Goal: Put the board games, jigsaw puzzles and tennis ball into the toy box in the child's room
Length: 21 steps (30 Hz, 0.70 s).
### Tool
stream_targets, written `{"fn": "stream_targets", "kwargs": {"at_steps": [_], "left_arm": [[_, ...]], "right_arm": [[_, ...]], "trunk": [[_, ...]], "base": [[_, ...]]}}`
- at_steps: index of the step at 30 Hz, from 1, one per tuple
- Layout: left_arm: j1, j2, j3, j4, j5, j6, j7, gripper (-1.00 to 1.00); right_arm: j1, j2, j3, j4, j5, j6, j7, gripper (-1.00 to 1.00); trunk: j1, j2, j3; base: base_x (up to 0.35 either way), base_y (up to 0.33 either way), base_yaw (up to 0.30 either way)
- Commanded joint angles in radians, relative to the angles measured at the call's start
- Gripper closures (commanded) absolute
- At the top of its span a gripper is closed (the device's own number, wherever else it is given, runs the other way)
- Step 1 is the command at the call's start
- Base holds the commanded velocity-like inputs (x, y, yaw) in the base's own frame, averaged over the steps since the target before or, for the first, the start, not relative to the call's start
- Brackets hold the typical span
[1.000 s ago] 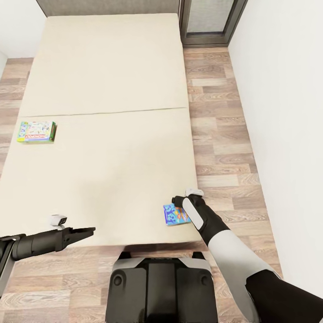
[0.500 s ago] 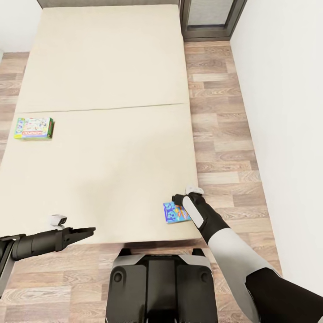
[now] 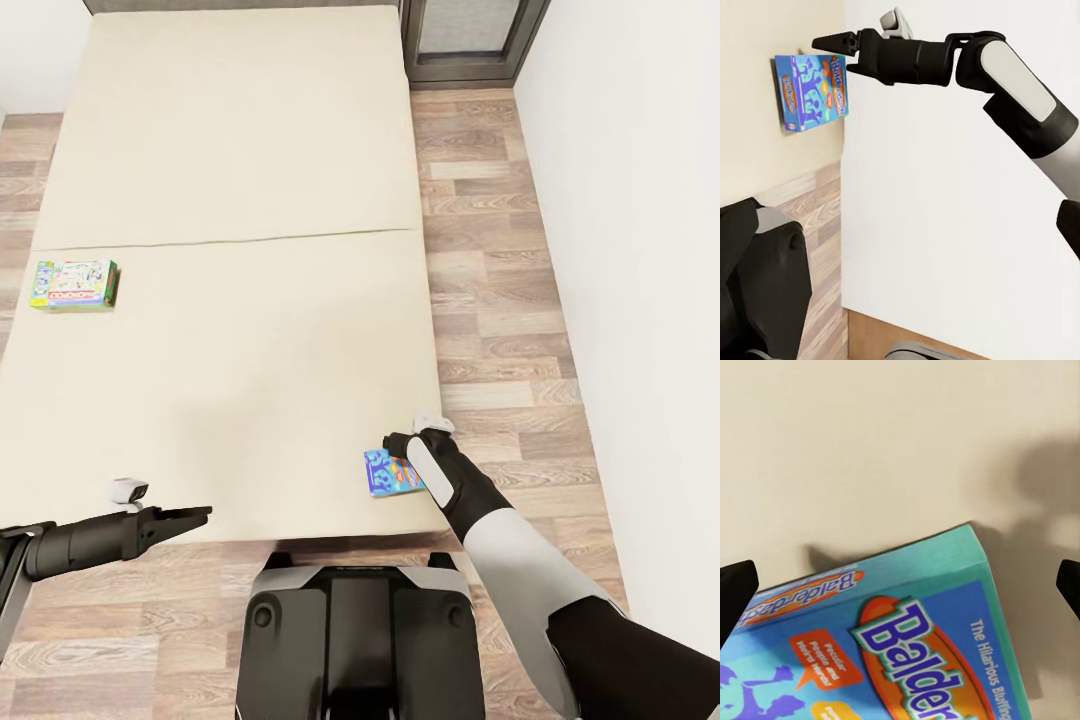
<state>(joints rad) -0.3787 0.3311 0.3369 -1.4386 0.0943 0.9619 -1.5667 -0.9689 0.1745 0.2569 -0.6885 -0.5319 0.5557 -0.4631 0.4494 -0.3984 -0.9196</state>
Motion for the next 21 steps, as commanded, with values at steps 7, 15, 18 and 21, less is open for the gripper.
{"fn": "stream_targets", "kwargs": {"at_steps": [7, 15, 18, 21], "left_arm": [[0.000, -0.003, -0.003, 0.001, 0.001, 0.012, -0.004, -1.00], [0.000, -0.005, -0.002, 0.001, 0.002, 0.012, -0.004, -1.00], [0.000, -0.005, -0.002, 0.001, 0.002, 0.012, -0.004, -1.00], [0.000, -0.006, -0.003, 0.001, 0.002, 0.012, -0.004, -1.00]], "right_arm": [[-0.001, 0.000, 0.002, -0.001, -0.007, 0.007, -0.005, -1.00], [-0.001, 0.000, 0.002, -0.001, -0.006, 0.007, -0.005, -1.00], [-0.001, 0.000, 0.002, 0.000, -0.006, 0.007, -0.005, -1.00], [-0.001, 0.000, 0.002, 0.000, -0.006, 0.007, -0.005, -1.00]], "trunk": [[0.001, -0.002, -0.001], [0.001, -0.002, -0.001], [0.001, -0.002, -0.001], [0.001, -0.002, -0.001]], "base": [[0.000, 0.000, 0.000], [0.000, 0.000, 0.000], [0.000, 0.000, 0.000], [0.000, 0.000, 0.000]]}}
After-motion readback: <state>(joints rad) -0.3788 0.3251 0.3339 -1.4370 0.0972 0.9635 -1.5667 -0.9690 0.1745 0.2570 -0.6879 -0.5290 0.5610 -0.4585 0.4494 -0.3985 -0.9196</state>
